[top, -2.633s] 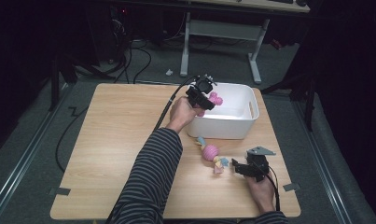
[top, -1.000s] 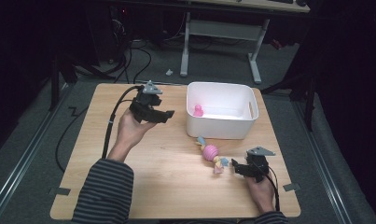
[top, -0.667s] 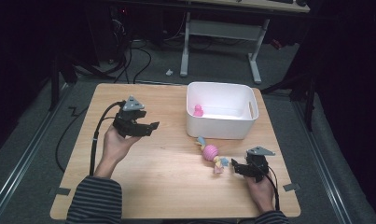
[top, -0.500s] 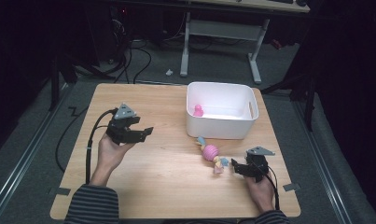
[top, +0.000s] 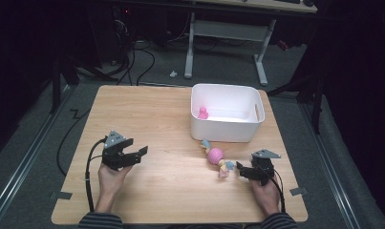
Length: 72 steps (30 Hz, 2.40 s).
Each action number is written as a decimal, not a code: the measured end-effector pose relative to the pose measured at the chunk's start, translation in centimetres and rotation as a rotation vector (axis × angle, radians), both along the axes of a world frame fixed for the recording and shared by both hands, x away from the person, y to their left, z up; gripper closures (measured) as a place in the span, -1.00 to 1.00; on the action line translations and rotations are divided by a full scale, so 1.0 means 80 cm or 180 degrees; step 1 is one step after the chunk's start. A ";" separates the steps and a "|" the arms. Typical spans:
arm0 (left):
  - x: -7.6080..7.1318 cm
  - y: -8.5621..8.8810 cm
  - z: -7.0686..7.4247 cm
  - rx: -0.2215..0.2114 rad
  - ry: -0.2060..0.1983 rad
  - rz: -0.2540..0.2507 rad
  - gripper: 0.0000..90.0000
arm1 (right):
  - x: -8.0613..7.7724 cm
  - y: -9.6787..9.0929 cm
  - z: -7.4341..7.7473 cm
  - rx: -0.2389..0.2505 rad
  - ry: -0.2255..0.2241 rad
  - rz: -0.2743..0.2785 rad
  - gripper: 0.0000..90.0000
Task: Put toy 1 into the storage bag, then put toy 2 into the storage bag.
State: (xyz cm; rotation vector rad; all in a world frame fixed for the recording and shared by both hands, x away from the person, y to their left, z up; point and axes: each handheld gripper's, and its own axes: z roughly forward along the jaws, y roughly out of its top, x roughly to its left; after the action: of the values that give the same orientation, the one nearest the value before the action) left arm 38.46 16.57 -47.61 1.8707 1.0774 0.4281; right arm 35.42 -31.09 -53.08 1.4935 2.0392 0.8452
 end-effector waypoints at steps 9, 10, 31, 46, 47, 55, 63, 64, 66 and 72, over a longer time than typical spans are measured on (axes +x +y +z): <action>0.004 -0.016 -0.044 0.0397 0.0114 0.0006 -0.31 | 0.001 0.001 0.000 -0.0004 -0.0002 -0.0012 -0.46; 0.007 -0.017 -0.047 0.0363 0.0134 0.0028 -0.31 | 0.001 0.001 0.000 -0.0005 -0.0002 -0.0013 -0.46; 0.015 -0.031 -0.074 0.0447 0.0301 0.0100 -0.34 | 0.002 0.001 0.000 -0.0007 0.0003 0.0146 -0.49; 0.012 -0.040 -0.075 0.0624 0.0244 0.0086 -0.41 | -0.008 -0.010 0.001 0.0132 -0.0003 0.0127 -0.38; 0.013 -0.040 -0.075 0.0625 0.0244 0.0086 -0.41 | -0.009 -0.011 0.001 0.0146 0.0002 0.0123 -0.38; 0.013 -0.040 -0.075 0.0623 0.0245 0.0083 -0.42 | -0.035 -0.020 0.018 0.0269 -0.0040 0.0164 -0.34; 0.013 -0.040 -0.075 0.0624 0.0250 0.0078 -0.42 | -0.052 -0.006 0.030 0.0196 -0.0030 0.0414 -0.36; 0.013 -0.040 -0.075 0.0625 0.0250 0.0076 -0.42 | -0.053 -0.002 0.032 0.0184 -0.0033 0.0448 -0.36; 0.013 -0.040 -0.075 0.0625 0.0249 0.0071 -0.42 | -0.054 0.005 0.038 0.0157 -0.0072 0.0529 -0.36; 0.013 -0.040 -0.075 0.0624 0.0248 0.0069 -0.42 | -0.049 0.029 0.069 0.0205 -0.0174 0.0792 -0.35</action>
State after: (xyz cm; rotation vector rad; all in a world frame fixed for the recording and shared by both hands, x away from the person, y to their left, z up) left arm 39.46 13.34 -53.58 2.0641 1.1428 0.4917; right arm 31.48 -28.79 -47.53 1.2501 2.2053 1.0449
